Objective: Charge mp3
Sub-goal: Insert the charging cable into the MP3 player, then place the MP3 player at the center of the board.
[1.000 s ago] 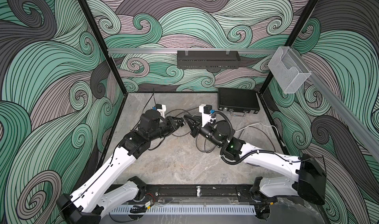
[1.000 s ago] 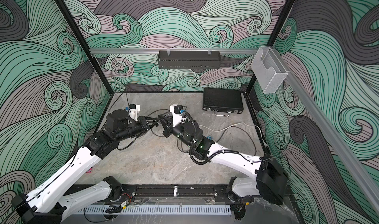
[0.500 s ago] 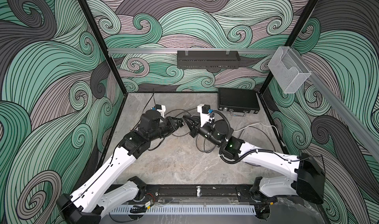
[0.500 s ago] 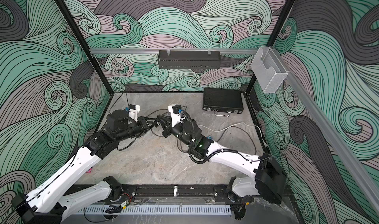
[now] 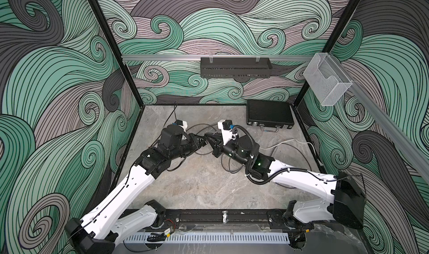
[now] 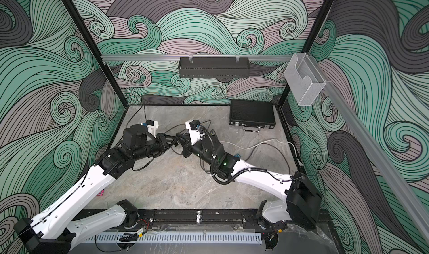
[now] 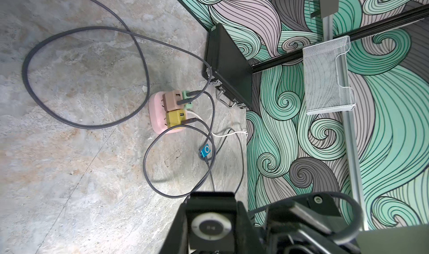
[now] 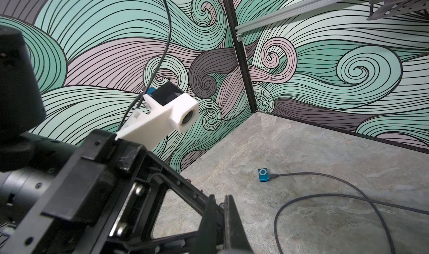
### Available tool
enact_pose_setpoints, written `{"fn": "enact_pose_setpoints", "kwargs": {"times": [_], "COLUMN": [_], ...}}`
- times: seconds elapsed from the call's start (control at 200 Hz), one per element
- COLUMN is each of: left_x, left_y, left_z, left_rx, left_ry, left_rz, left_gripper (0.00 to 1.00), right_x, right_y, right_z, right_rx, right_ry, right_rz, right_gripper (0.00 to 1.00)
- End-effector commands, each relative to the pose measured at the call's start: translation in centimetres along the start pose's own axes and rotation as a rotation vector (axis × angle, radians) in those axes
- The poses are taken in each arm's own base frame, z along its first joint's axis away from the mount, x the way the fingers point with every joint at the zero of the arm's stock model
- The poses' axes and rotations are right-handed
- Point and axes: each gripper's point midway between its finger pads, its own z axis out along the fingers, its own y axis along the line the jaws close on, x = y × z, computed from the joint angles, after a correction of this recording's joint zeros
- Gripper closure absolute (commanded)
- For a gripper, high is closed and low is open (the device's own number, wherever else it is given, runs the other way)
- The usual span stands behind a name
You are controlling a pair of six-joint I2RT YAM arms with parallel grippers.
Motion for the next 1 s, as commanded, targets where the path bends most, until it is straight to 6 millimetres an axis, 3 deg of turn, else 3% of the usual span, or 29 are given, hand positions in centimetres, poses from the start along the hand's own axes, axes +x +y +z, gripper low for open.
{"fn": "enact_pose_setpoints", "kwargs": {"times": [0.0, 0.17, 0.225, 0.35, 0.41, 0.495, 0.625, 0.846, 0.996], "left_x": [-1.4, -0.3, -0.3, -1.3, -1.6, -0.8, 1.2, 3.6, 3.9], "left_y": [-1.7, 5.5, 7.4, 10.3, 13.0, 16.9, 20.7, 28.0, 29.8], "left_z": [-0.8, 0.8, 1.0, 0.6, 0.0, -0.1, 1.2, 0.8, 0.8], "left_rx": [0.023, -0.242, -0.311, -0.414, -0.561, -0.713, -0.771, -0.964, -1.017], "left_ry": [-0.055, -0.054, -0.071, -0.139, -0.139, -0.077, -0.024, 0.047, 0.086], "left_rz": [0.058, 0.056, 0.061, 0.133, 0.173, 0.164, 0.127, 0.054, 0.040], "left_gripper": [1.00, 1.00, 1.00, 0.99, 0.99, 1.00, 1.00, 0.96, 0.93], "right_x": [2.6, -0.1, -0.3, 1.6, 2.8, 5.6, 8.8, 6.5, 5.3], "right_y": [1.6, 3.5, 4.1, 4.7, 4.2, 1.5, -2.0, -10.8, -16.4], "right_z": [-0.1, -1.7, -2.4, -4.2, -5.3, -6.9, -9.5, -12.3, -14.1], "right_rx": [-0.076, -0.140, -0.155, -0.182, -0.146, -0.011, 0.122, 0.359, 0.489], "right_ry": [0.120, 0.139, 0.175, 0.299, 0.363, 0.515, 0.662, 0.522, 0.456], "right_rz": [-0.012, 0.060, 0.100, 0.218, 0.289, 0.402, 0.526, 0.633, 0.653], "right_gripper": [0.74, 0.44, 0.26, 0.23, 0.23, 0.25, 0.31, 0.30, 0.30]}}
